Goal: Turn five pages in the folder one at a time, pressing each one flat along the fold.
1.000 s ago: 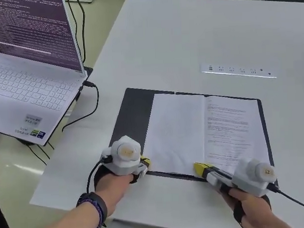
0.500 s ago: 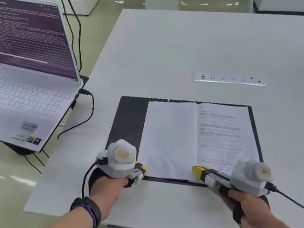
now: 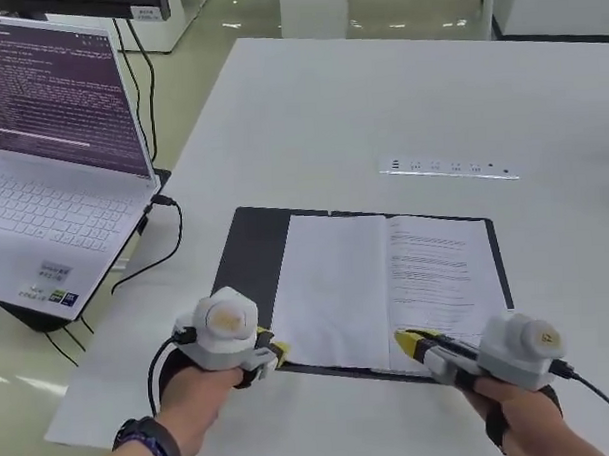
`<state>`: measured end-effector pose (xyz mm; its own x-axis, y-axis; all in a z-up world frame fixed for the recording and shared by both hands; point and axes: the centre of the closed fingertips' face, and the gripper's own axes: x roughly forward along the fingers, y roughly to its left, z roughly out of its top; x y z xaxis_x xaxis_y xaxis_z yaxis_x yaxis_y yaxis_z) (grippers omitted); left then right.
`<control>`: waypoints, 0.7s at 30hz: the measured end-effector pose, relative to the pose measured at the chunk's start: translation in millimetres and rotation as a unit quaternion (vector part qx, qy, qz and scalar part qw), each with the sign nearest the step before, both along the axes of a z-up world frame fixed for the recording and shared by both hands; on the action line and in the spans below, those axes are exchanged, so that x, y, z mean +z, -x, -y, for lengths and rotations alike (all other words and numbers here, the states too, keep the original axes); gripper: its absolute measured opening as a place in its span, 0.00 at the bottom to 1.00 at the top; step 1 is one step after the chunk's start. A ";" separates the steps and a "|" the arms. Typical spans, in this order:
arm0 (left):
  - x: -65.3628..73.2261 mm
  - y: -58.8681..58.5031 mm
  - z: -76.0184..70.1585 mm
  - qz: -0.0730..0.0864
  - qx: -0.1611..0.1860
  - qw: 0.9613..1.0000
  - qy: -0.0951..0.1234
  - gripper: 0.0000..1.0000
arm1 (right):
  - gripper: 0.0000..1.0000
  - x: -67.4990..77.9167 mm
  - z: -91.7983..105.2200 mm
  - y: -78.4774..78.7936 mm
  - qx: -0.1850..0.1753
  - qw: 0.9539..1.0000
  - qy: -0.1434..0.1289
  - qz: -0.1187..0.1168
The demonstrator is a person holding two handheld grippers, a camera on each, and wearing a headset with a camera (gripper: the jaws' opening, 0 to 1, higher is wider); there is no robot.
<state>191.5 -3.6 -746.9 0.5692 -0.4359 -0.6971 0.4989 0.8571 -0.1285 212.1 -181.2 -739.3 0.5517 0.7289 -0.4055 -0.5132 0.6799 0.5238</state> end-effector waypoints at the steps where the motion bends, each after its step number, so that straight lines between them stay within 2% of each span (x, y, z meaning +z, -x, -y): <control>1: 2.0 0.3 -0.2 0.001 -0.001 1.000 0.000 0.18 | 0.16 1.8 2.6 -0.4 0.001 1.000 0.002 0.002; 6: 13.2 0.1 0.5 0.011 -0.008 1.000 0.003 0.21 | 0.23 12.4 18.6 -4.4 0.000 1.000 0.010 0.021; 12: 27.1 -1.3 3.8 0.019 -0.020 1.000 0.011 0.22 | 0.28 24.4 35.4 -7.2 -0.003 0.999 0.020 0.040; 15: 34.4 -0.5 5.7 0.025 -0.032 0.999 0.008 0.24 | 0.29 29.5 45.4 -7.8 -0.004 0.998 0.028 0.049; 21: 47.5 0.7 7.6 0.036 -0.041 0.998 0.015 0.28 | 0.32 41.1 63.6 -10.6 -0.029 0.998 0.022 0.058</control>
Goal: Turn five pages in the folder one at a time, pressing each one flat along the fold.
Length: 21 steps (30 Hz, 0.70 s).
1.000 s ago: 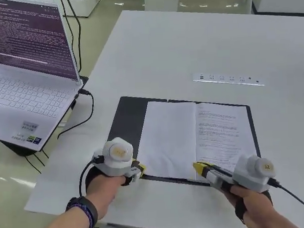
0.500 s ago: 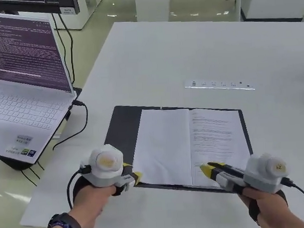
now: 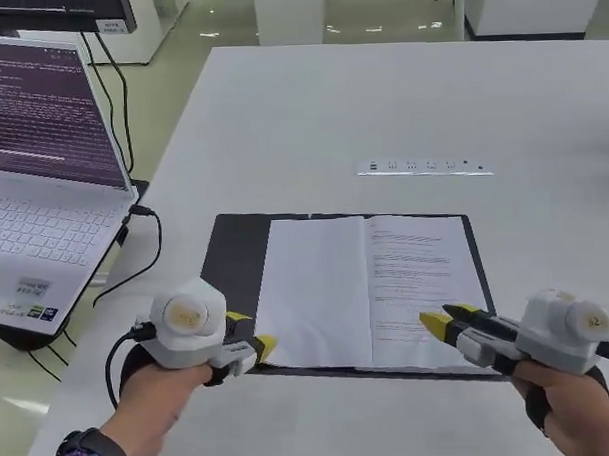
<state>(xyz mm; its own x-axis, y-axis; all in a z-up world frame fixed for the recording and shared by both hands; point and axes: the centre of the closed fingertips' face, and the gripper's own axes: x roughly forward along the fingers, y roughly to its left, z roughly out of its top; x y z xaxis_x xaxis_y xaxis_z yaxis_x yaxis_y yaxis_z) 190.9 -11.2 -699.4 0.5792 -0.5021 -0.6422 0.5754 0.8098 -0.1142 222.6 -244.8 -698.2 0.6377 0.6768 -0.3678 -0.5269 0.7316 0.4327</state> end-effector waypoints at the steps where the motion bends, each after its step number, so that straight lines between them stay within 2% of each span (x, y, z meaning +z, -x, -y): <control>1: 2.6 0.4 0.1 0.002 -0.001 1.000 0.001 0.29 | 0.33 2.3 2.3 0.7 -0.002 1.000 0.000 0.003; 6: 11.1 1.5 -1.5 0.012 -0.007 1.000 -0.003 0.35 | 0.36 5.1 9.4 5.9 -0.003 1.000 0.008 0.009; 11: 22.1 2.9 -4.6 0.023 -0.003 1.000 0.003 0.40 | 0.39 6.6 16.2 15.5 0.004 0.999 0.025 0.020; 16: 23.7 7.0 -8.0 0.025 0.006 1.000 0.012 0.47 | 0.44 4.5 21.9 26.3 0.007 0.999 0.045 0.024; 21: 25.7 11.7 -11.1 0.029 0.012 0.999 0.008 0.51 | 0.49 6.3 25.8 36.3 0.005 0.998 0.050 0.030</control>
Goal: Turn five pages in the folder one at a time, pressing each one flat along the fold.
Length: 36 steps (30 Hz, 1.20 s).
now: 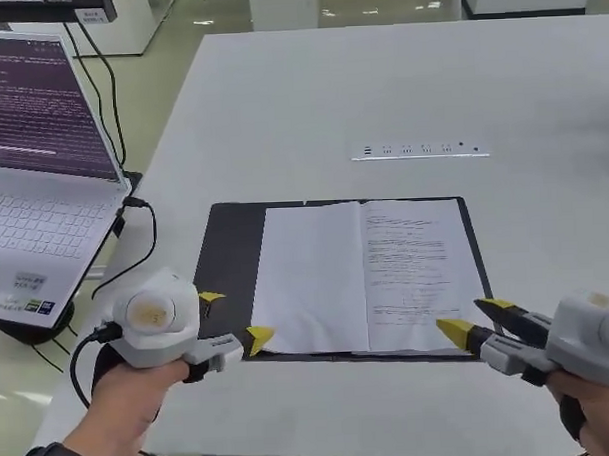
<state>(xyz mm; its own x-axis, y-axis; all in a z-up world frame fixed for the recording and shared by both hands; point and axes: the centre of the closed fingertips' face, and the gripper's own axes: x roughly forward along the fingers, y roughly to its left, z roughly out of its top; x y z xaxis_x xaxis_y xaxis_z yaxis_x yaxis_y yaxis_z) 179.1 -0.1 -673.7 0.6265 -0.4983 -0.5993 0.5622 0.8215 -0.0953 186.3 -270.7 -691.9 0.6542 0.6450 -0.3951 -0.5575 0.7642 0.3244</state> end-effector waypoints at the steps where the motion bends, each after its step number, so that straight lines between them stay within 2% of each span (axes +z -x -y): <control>1: 0.6 1.5 -1.1 0.000 0.003 1.000 0.001 0.53 | 0.50 0.0 0.3 1.7 0.000 1.000 0.003 0.000; 5: 2.1 8.1 -2.6 0.000 0.014 1.000 0.005 0.57 | 0.53 -2.8 1.5 10.8 0.003 1.000 0.015 -0.002; 9: 1.0 9.9 -2.7 0.002 0.017 1.000 0.003 0.60 | 0.54 -6.6 1.5 15.3 0.010 1.000 0.026 -0.005; 18: -0.6 9.6 -0.8 0.002 0.024 1.000 0.006 0.62 | 0.54 -9.3 -2.3 12.5 0.012 1.000 0.019 -0.013; 21: -1.0 9.7 1.3 0.002 0.021 1.000 0.006 0.62 | 0.55 -12.5 -3.7 15.3 0.021 0.999 0.027 -0.016; 31: -1.7 9.6 10.5 0.001 0.012 1.000 0.008 0.63 | 0.55 -12.2 -1.3 16.3 0.018 0.999 0.028 -0.015; 36: -1.2 9.7 22.1 -0.001 -0.004 1.000 0.006 0.63 | 0.55 -12.2 0.4 19.5 0.012 0.999 0.027 -0.018</control>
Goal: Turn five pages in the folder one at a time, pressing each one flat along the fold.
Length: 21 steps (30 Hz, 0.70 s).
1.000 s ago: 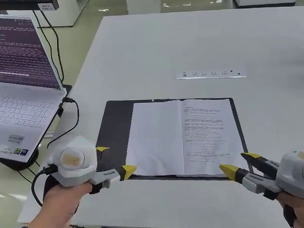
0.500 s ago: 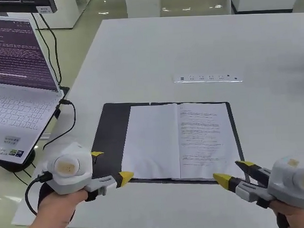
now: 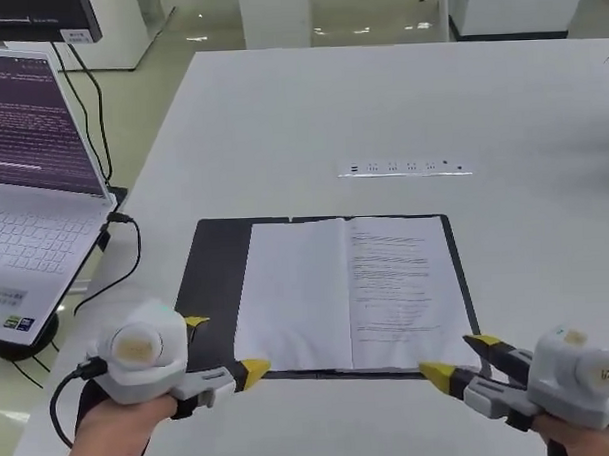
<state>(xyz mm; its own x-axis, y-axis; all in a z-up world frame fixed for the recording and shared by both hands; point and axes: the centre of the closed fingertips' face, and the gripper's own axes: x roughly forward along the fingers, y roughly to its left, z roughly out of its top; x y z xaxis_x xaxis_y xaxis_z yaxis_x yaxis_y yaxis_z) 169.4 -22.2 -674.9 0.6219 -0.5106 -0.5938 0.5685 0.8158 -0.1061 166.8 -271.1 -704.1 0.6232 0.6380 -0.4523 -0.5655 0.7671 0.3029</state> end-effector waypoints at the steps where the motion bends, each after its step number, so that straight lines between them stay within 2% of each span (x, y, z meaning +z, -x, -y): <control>1: 0.2 -0.2 2.2 0.000 -0.003 1.000 -0.001 0.63 | 0.55 -0.4 0.3 0.7 0.000 1.000 0.001 0.000; 10: 5.7 -9.3 31.3 0.008 -0.041 0.999 0.001 0.63 | 0.54 1.0 1.6 6.0 -0.001 1.000 0.010 0.000; 16: 9.5 -20.2 62.6 0.013 -0.074 0.997 0.004 0.62 | 0.54 3.9 4.0 6.7 -0.011 1.000 0.011 0.001; 18: 11.3 -24.4 75.6 0.015 -0.086 0.996 0.015 0.63 | 0.54 2.6 4.9 7.3 -0.012 1.000 0.014 0.001; 21: 8.6 -29.8 88.0 0.011 -0.098 0.995 0.018 0.62 | 0.54 2.4 4.3 8.7 -0.013 1.000 0.016 0.001</control>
